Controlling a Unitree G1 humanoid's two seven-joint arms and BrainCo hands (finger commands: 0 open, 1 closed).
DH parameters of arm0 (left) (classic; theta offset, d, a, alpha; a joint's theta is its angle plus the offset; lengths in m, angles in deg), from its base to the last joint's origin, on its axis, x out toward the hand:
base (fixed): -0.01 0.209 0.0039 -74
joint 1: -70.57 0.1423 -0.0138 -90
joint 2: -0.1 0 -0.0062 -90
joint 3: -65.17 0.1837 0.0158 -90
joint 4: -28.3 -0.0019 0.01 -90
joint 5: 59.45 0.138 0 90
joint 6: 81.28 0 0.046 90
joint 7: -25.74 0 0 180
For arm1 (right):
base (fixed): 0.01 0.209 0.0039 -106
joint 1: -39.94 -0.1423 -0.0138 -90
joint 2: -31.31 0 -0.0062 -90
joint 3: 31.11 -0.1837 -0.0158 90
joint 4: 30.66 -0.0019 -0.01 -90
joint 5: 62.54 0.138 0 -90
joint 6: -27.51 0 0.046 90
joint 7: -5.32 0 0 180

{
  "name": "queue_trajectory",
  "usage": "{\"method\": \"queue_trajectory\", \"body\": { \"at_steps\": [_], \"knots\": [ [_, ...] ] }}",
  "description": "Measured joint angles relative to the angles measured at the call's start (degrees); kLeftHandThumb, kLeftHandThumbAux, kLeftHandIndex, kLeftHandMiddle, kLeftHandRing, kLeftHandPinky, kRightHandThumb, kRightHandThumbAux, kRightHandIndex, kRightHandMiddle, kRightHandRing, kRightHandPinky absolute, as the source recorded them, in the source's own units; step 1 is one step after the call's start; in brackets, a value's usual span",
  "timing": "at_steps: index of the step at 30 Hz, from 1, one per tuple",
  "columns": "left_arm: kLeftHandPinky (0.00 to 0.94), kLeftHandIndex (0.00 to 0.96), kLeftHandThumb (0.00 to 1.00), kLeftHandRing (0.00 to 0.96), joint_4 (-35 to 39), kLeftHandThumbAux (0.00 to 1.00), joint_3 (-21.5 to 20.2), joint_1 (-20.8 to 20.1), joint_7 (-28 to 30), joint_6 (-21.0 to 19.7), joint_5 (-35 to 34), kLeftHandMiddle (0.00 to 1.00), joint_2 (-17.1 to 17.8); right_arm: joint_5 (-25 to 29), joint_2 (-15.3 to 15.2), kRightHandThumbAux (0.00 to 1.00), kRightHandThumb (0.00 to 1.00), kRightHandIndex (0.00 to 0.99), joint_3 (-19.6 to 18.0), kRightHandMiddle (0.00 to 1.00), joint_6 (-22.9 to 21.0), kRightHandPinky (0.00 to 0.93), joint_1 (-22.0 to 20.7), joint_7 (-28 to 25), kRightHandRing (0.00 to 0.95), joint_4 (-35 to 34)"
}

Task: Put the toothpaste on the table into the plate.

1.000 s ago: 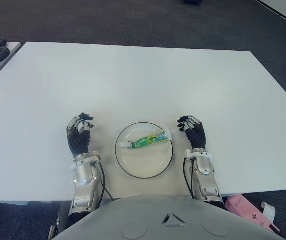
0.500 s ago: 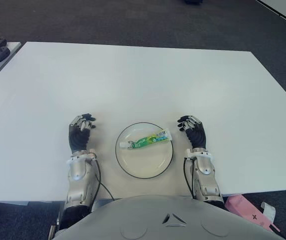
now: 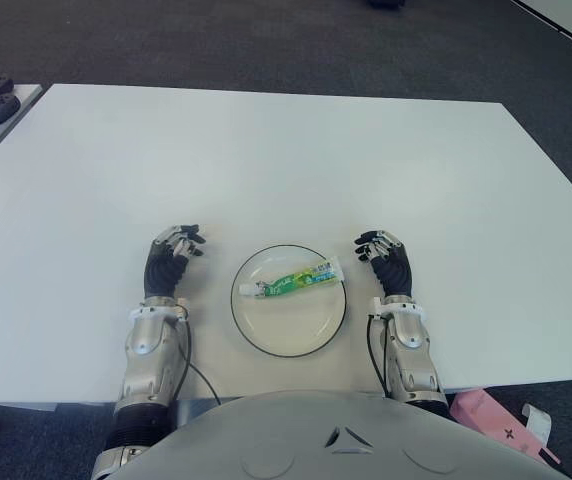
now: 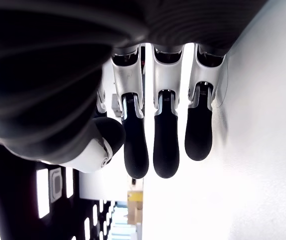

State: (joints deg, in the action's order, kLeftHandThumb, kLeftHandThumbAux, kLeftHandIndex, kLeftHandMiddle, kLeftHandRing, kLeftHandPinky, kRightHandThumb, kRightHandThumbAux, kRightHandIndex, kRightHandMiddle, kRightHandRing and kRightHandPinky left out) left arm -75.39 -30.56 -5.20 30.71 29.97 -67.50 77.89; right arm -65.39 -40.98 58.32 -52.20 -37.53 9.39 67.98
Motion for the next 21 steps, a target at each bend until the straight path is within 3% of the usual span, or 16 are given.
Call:
{"method": "queue_trajectory", "body": {
  "at_steps": [9, 21],
  "knots": [
    [0.506, 0.428, 0.692, 0.531, -5.2, 0.718, 0.1, -2.4, 3.9, 4.3, 0.2, 0.540, 0.9, 0.0, 0.0, 0.730, 0.709, 0.427, 0.0, 0.494, 0.0, 0.509, 0.0, 0.0, 0.508, 0.0],
    [0.507, 0.429, 0.694, 0.532, -8.0, 0.718, 0.4, -4.1, 5.0, 5.0, 1.4, 0.550, 1.8, 0.0, 0.1, 0.731, 0.708, 0.427, 0.0, 0.496, -0.3, 0.519, 0.0, 0.1, 0.511, -0.2]
  ]
}}
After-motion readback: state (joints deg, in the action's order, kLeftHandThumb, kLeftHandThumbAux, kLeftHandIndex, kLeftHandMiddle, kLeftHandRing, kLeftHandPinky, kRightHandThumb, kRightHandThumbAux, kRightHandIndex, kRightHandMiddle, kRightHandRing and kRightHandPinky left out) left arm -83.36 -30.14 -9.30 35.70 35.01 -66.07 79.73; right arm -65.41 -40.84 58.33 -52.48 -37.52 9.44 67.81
